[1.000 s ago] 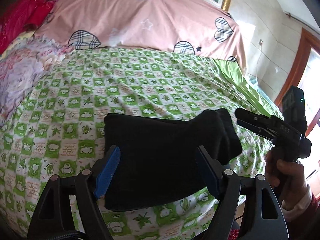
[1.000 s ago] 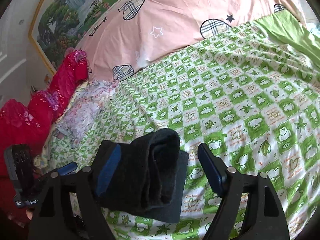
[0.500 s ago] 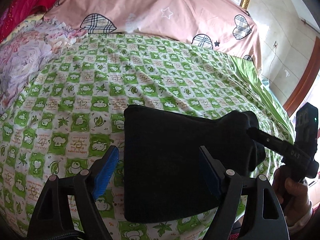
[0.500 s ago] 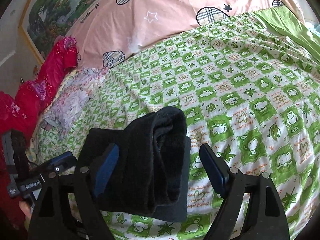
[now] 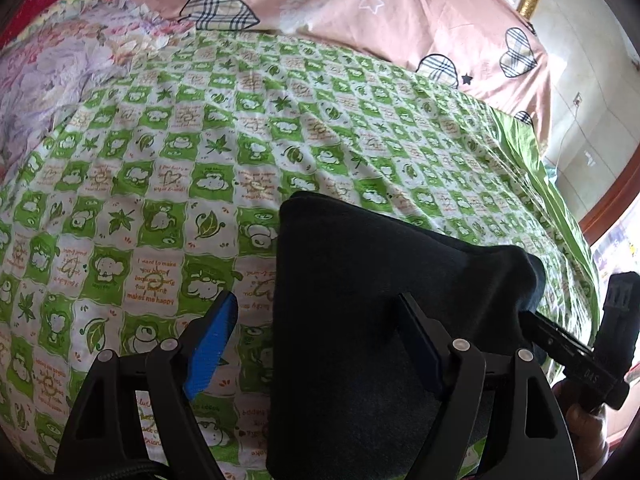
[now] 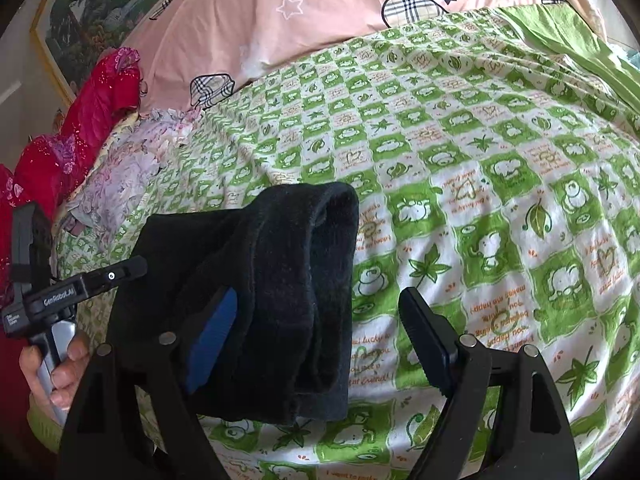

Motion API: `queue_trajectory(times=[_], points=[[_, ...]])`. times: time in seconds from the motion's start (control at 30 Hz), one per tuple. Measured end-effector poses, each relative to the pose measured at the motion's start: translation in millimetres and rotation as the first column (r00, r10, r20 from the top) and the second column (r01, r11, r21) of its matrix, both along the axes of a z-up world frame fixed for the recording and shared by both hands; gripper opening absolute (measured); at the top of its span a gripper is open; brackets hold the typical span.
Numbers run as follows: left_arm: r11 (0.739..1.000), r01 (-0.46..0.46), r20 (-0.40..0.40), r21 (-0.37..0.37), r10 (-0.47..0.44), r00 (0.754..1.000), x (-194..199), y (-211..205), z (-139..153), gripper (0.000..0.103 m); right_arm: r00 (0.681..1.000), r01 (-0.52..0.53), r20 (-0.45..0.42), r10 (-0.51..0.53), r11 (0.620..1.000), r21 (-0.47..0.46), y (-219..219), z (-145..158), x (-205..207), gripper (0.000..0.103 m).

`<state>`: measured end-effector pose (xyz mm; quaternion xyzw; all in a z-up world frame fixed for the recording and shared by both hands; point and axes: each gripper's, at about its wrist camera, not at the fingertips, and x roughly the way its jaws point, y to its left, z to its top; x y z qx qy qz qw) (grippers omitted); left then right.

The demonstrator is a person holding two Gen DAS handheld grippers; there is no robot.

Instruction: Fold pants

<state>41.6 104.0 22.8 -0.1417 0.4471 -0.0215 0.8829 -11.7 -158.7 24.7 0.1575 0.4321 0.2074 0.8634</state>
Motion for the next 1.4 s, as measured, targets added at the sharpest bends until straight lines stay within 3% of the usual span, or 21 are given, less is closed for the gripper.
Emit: queue_trajectory(times=[0.3,0.63,0.8,1.0,1.23,1.33,1.4], points=[[0.997,-0.064,-0.039,0.045,0.065,0.997,16,13,-16,0.082,0.999,-0.051,-0.002,0.052,0.999,0.017,3,-11,2,0.082],[0.999,-0.051,-0.051,0.012,0.052,0.997,21,21,-33,0.084,0.997,-0.078,-0.012,0.078,0.995,0.055,4,-20,5,0.076],[0.998,-0.056,-0.053,-0.031,0.054,0.997,12,24,-25,0.083,0.996,-0.083,-0.035,0.088,0.988,0.133,2,-14,6,0.065],[0.998,-0.020,-0.052,-0.064,0.016,0.998,-9,21,-15,0.082,0.995,-0.076,-0.055,0.087,0.982,0.175,-2,-15,8,0.065],[0.998,-0.003,-0.076,-0.059,-0.002,0.997,-9,15,-29,0.083,0.991,-0.082,-0.082,0.101,0.973,0.215,-4,-26,8,0.065],[0.997,0.003,-0.068,-0.082,-0.009,0.998,-7,14,-31,0.071,0.990,-0.082,-0.089,0.105,0.968,0.235,-5,-28,8,0.065],[0.993,0.030,-0.056,-0.117,-0.037,0.998,-7,12,-30,0.049,0.990,-0.090,-0.082,0.112,0.968,0.233,-4,-27,8,0.061]])
